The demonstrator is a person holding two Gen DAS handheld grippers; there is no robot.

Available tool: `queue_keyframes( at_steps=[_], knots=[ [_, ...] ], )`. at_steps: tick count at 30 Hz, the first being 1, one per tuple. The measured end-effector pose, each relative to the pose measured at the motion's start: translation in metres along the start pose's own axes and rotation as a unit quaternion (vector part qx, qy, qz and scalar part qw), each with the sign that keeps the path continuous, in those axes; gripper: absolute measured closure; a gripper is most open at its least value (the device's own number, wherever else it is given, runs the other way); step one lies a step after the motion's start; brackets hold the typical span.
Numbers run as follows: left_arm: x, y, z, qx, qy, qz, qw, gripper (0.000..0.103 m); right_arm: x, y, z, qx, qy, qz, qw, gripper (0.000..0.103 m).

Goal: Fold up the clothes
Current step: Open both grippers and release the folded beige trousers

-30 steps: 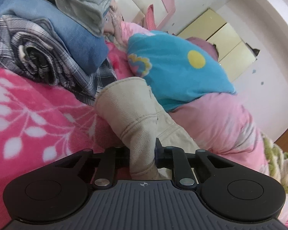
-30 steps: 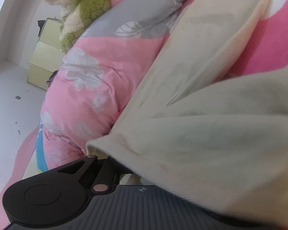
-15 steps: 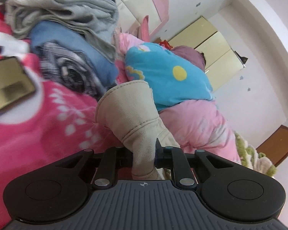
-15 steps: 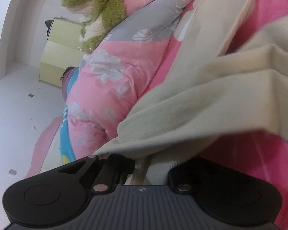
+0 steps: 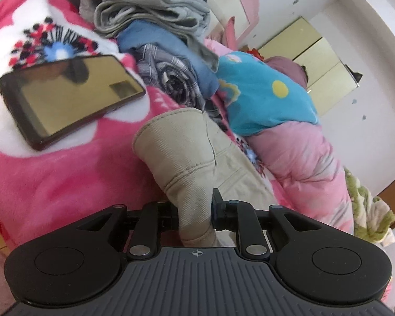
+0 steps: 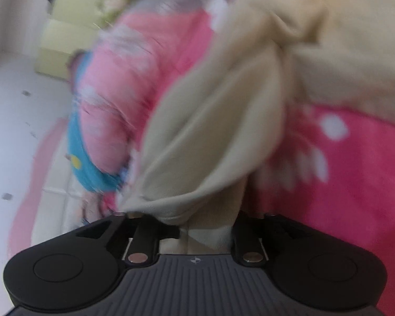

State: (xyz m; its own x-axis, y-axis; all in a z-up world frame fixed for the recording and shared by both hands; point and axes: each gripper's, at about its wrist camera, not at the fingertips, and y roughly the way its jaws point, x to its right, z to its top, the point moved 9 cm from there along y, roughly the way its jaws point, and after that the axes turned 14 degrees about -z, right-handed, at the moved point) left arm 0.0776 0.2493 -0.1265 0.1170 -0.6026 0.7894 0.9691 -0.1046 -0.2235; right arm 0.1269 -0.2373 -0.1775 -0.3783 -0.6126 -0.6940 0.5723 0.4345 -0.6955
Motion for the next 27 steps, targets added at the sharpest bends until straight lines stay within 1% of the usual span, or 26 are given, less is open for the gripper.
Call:
queue_keyframes(
  at_steps=[1, 2, 3, 7, 9, 11, 14, 17, 20, 22, 23, 25, 26, 27],
  knots=[
    [-0.001, 0.000, -0.001, 0.000, 0.001, 0.000, 1.0000, 0.082, 0.005, -0.002, -0.003, -0.008, 0.002, -0.002, 1.000, 0.082],
    [-0.003, 0.000, -0.002, 0.000, 0.003, 0.000, 1.0000, 0.079, 0.007, -0.006, -0.006, -0.015, -0.005, 0.002, 1.000, 0.079],
    [-0.004, 0.000, -0.004, 0.000, 0.005, 0.001, 1.0000, 0.077, 0.009, -0.011, -0.009, -0.022, -0.014, 0.004, 1.000, 0.075],
    [-0.001, -0.002, -0.010, -0.007, 0.029, 0.001, 0.9996, 0.070, 0.016, -0.043, -0.024, -0.037, -0.075, -0.016, 0.996, 0.062],
    [0.004, -0.005, -0.013, -0.018, 0.039, 0.000, 0.9991, 0.063, 0.019, -0.060, -0.028, -0.034, -0.107, -0.033, 0.993, 0.060],
    [0.008, -0.011, -0.017, -0.032, 0.047, -0.004, 0.9984, 0.056, 0.024, -0.082, -0.024, -0.016, -0.132, -0.054, 0.990, 0.059],
    [0.014, -0.024, -0.020, -0.046, 0.055, -0.005, 0.9974, 0.049, 0.033, -0.114, -0.012, 0.008, -0.137, -0.054, 0.989, 0.059],
    [0.019, -0.038, -0.024, -0.057, 0.062, -0.004, 0.9964, 0.048, 0.044, -0.139, 0.010, 0.056, -0.131, -0.063, 0.988, 0.059],
    [0.025, -0.049, -0.029, -0.065, 0.069, -0.002, 0.9955, 0.048, 0.056, -0.154, 0.052, 0.120, -0.123, -0.076, 0.982, 0.059],
    [0.031, -0.055, -0.036, -0.071, 0.075, 0.000, 0.9947, 0.048, 0.066, -0.151, 0.081, 0.154, -0.120, -0.098, 0.976, 0.058],
    [0.034, -0.058, -0.039, -0.074, 0.078, 0.000, 0.9942, 0.048, 0.070, -0.146, 0.092, 0.157, -0.112, -0.107, 0.975, 0.058],
    [0.044, -0.064, -0.044, -0.075, 0.088, -0.002, 0.9933, 0.048, 0.064, -0.131, 0.101, 0.135, -0.097, -0.098, 0.981, 0.057],
    [0.048, -0.067, -0.046, -0.074, 0.092, -0.006, 0.9929, 0.048, 0.059, -0.124, 0.104, 0.126, -0.097, -0.096, 0.983, 0.055],
    [0.055, -0.069, -0.048, -0.073, 0.098, -0.010, 0.9924, 0.048, 0.050, -0.118, 0.101, 0.126, -0.118, -0.101, 0.980, 0.046]
  ],
)
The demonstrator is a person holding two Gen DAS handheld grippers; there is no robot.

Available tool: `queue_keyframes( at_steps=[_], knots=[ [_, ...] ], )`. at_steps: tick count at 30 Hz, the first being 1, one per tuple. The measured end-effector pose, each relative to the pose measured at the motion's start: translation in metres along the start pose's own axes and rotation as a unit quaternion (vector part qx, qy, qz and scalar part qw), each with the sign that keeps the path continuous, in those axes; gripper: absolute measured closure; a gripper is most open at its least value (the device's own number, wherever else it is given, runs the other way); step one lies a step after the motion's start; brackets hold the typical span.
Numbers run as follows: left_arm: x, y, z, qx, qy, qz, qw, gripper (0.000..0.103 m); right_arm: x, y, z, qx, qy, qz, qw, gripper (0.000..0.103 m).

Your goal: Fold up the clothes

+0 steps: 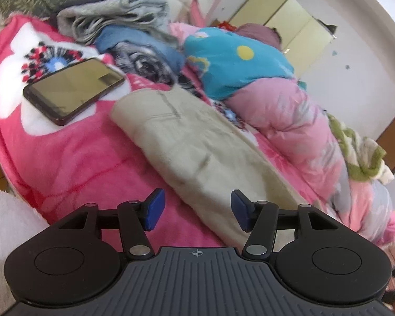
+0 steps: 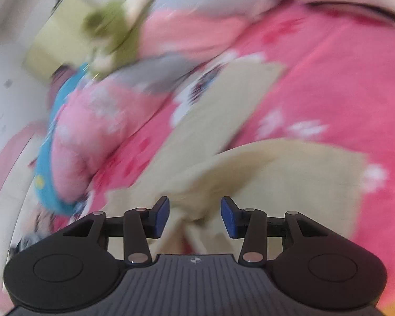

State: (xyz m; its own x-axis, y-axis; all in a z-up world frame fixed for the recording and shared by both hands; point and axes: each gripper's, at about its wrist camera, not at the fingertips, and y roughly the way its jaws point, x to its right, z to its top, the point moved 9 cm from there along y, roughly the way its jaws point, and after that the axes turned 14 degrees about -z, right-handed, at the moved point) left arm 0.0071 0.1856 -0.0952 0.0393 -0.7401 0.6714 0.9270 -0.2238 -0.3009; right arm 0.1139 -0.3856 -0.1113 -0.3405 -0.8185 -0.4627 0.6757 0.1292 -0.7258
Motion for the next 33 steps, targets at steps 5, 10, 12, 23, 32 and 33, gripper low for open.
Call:
queue_keyframes(
  at_steps=[5, 10, 12, 23, 32, 33],
  knots=[
    [0.039, 0.004, -0.001, -0.007, 0.044, -0.042, 0.9981, 0.048, -0.026, 0.021, 0.009, 0.053, -0.092, -0.067, 0.992, 0.036],
    [0.085, 0.029, -0.015, -0.043, 0.088, -0.115, 0.9885, 0.048, 0.005, 0.049, 0.038, 0.091, -0.122, -0.139, 0.978, 0.033],
    [0.104, 0.043, -0.024, -0.065, 0.104, -0.147, 0.9815, 0.047, 0.022, 0.066, 0.038, 0.057, -0.137, -0.154, 0.977, 0.033],
    [0.163, 0.130, -0.056, -0.129, 0.144, -0.238, 0.9518, 0.047, 0.012, 0.022, -0.046, -0.033, -0.274, -0.108, 0.955, 0.049],
    [0.157, 0.178, -0.061, -0.143, 0.148, -0.256, 0.9443, 0.046, 0.011, -0.040, -0.086, -0.055, -0.316, -0.115, 0.940, 0.049],
    [0.151, 0.180, -0.060, -0.141, 0.140, -0.256, 0.9461, 0.046, 0.013, -0.051, -0.077, -0.044, -0.304, -0.111, 0.945, 0.048]
  ],
)
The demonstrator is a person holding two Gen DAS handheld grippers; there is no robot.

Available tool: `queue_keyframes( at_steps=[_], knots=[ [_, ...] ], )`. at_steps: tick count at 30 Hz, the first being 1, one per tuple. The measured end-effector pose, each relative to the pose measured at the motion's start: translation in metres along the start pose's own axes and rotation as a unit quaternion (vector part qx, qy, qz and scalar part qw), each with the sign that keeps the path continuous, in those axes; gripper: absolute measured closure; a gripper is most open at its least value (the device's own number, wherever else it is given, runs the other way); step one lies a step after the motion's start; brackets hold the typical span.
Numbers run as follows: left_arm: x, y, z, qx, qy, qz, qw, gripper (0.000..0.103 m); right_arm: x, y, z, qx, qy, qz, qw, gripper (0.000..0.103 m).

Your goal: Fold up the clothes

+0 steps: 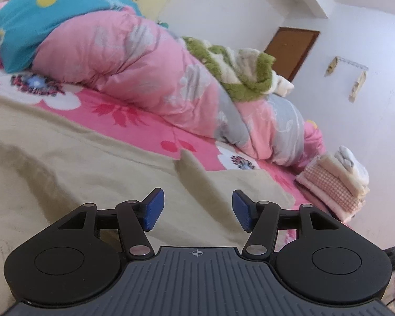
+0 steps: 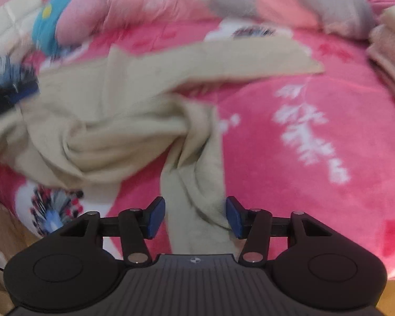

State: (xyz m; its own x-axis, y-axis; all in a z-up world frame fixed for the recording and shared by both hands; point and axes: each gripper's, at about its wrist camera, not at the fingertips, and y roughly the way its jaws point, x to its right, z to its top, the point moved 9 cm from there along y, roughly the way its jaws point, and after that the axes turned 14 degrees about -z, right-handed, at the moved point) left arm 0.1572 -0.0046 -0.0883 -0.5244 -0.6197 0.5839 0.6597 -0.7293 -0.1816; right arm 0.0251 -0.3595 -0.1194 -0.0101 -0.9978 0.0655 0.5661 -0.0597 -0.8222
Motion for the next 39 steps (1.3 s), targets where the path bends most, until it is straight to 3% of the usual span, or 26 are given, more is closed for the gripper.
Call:
queue_keyframes(
  at_steps=[3, 6, 9, 12, 16, 18, 19, 20, 21, 22, 29, 39],
  knots=[
    [-0.016, -0.004, 0.000, 0.011, -0.026, 0.004, 0.9996, 0.046, 0.037, -0.024, 0.025, 0.047, 0.079, 0.020, 0.996, 0.038],
    [-0.030, -0.005, 0.003, 0.019, -0.055, 0.008, 0.9983, 0.046, 0.080, -0.026, 0.061, 0.074, 0.204, 0.047, 0.975, 0.034],
    [-0.037, -0.006, 0.004, 0.022, -0.062, 0.018, 0.9977, 0.046, 0.103, 0.016, 0.099, 0.065, 0.290, 0.057, 0.953, 0.034],
    [-0.046, -0.005, 0.003, 0.022, -0.066, 0.030, 0.9971, 0.046, 0.116, 0.082, 0.132, 0.041, 0.340, 0.034, 0.939, 0.037],
    [-0.055, -0.003, 0.001, 0.023, -0.084, 0.033, 0.9956, 0.046, 0.132, 0.158, 0.158, 0.006, 0.378, -0.009, 0.926, 0.045],
    [-0.057, -0.002, 0.001, 0.024, -0.086, 0.032, 0.9955, 0.046, 0.138, 0.184, 0.164, -0.006, 0.398, -0.021, 0.917, 0.058],
    [-0.058, -0.002, 0.001, 0.023, -0.086, 0.032, 0.9955, 0.046, 0.137, 0.186, 0.166, 0.000, 0.392, -0.028, 0.920, 0.060],
    [-0.058, -0.001, 0.001, 0.023, -0.086, 0.032, 0.9955, 0.046, 0.137, 0.187, 0.168, 0.006, 0.386, -0.034, 0.922, 0.069],
    [-0.058, -0.002, 0.001, 0.023, -0.085, 0.032, 0.9956, 0.046, 0.136, 0.189, 0.170, 0.012, 0.381, -0.041, 0.924, 0.097],
    [-0.058, -0.002, 0.001, 0.023, -0.086, 0.031, 0.9955, 0.046, 0.136, 0.189, 0.171, 0.019, 0.377, -0.047, 0.925, 0.101],
    [-0.058, -0.003, -0.001, 0.025, -0.088, 0.032, 0.9953, 0.046, 0.156, 0.136, 0.170, 0.108, 0.401, -0.070, 0.907, 0.102],
    [-0.059, -0.003, -0.002, 0.027, -0.088, 0.032, 0.9952, 0.046, 0.189, 0.110, 0.097, 0.126, 0.471, -0.105, 0.867, 0.102]
  ],
)
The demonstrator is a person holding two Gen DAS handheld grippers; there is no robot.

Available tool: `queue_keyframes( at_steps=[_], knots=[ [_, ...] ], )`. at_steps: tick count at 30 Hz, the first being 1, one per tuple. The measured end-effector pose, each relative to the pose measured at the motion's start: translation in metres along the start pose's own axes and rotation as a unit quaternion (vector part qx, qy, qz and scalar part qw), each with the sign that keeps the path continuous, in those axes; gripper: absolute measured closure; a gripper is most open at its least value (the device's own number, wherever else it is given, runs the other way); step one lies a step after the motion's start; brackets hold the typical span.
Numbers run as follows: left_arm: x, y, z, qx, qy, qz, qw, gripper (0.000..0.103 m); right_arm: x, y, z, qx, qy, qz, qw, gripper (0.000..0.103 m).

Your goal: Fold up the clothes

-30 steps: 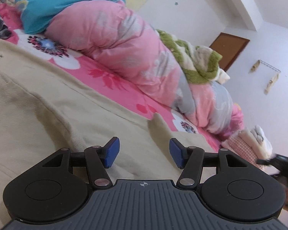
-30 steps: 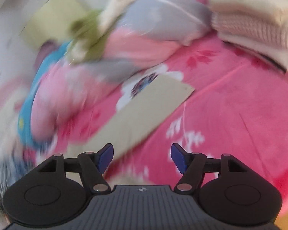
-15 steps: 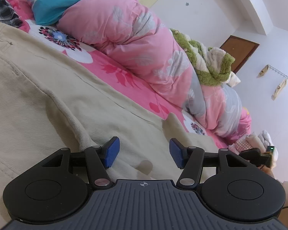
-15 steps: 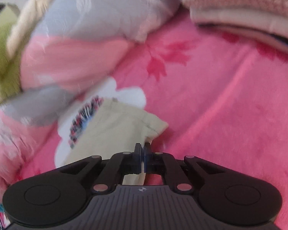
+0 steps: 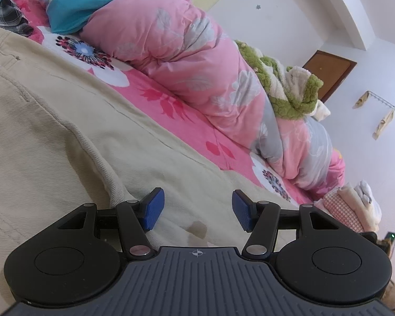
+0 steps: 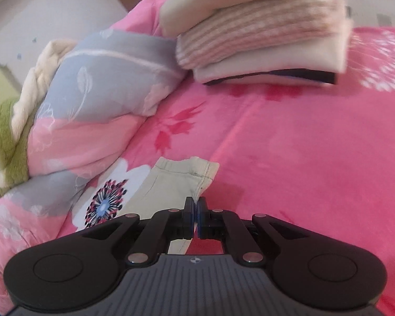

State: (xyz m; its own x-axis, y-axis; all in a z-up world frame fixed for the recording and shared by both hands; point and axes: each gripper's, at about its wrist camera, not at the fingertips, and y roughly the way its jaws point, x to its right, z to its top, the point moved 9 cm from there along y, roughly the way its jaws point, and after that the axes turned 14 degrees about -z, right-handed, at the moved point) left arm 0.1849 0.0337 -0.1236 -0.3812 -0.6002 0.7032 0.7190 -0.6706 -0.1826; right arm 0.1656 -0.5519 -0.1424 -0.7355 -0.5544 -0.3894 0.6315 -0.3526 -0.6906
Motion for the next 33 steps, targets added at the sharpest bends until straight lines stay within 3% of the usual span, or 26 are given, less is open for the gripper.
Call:
queue_keyframes(
  at_steps=[5, 11, 13, 15, 19, 22, 24, 26, 29, 31, 33],
  knots=[
    [-0.001, 0.001, 0.000, -0.001, 0.001, 0.001, 1.0000, 0.046, 0.025, -0.006, -0.007, 0.004, 0.011, -0.002, 1.000, 0.102],
    [-0.001, 0.000, 0.000, -0.002, 0.003, 0.001, 1.0000, 0.046, 0.047, 0.011, -0.014, -0.047, 0.052, 0.002, 0.998, 0.099],
    [-0.001, 0.000, 0.000, -0.002, 0.001, 0.000, 1.0000, 0.046, 0.058, 0.009, -0.009, -0.059, 0.088, 0.010, 0.994, 0.091],
    [-0.001, 0.000, 0.000, -0.002, 0.000, -0.001, 1.0000, 0.046, 0.072, 0.001, 0.000, -0.051, 0.115, 0.002, 0.992, 0.076],
    [-0.001, -0.001, 0.000, -0.002, -0.002, -0.001, 1.0000, 0.046, 0.088, -0.023, 0.019, -0.005, 0.104, -0.035, 0.994, 0.072],
    [-0.001, 0.000, -0.001, -0.002, 0.003, 0.002, 1.0000, 0.046, 0.054, -0.034, 0.024, 0.016, 0.008, -0.023, 1.000, 0.072],
    [-0.001, 0.000, -0.002, -0.002, 0.006, 0.003, 1.0000, 0.046, 0.013, -0.037, 0.017, 0.017, -0.087, -0.001, 0.996, 0.072],
    [-0.001, 0.000, -0.002, -0.002, 0.008, 0.004, 1.0000, 0.046, -0.034, -0.035, -0.003, 0.003, -0.196, 0.023, 0.980, 0.073],
    [-0.001, 0.000, -0.003, -0.003, 0.010, 0.004, 0.9999, 0.046, -0.091, -0.024, -0.042, -0.005, -0.336, 0.036, 0.941, 0.075],
    [-0.001, 0.000, -0.003, -0.004, 0.011, 0.004, 0.9999, 0.046, -0.112, -0.005, -0.060, -0.014, -0.386, 0.023, 0.922, 0.075],
    [-0.002, 0.001, -0.003, -0.004, 0.011, 0.004, 0.9999, 0.046, -0.121, 0.029, -0.066, -0.036, -0.401, -0.004, 0.915, 0.077]
  ],
)
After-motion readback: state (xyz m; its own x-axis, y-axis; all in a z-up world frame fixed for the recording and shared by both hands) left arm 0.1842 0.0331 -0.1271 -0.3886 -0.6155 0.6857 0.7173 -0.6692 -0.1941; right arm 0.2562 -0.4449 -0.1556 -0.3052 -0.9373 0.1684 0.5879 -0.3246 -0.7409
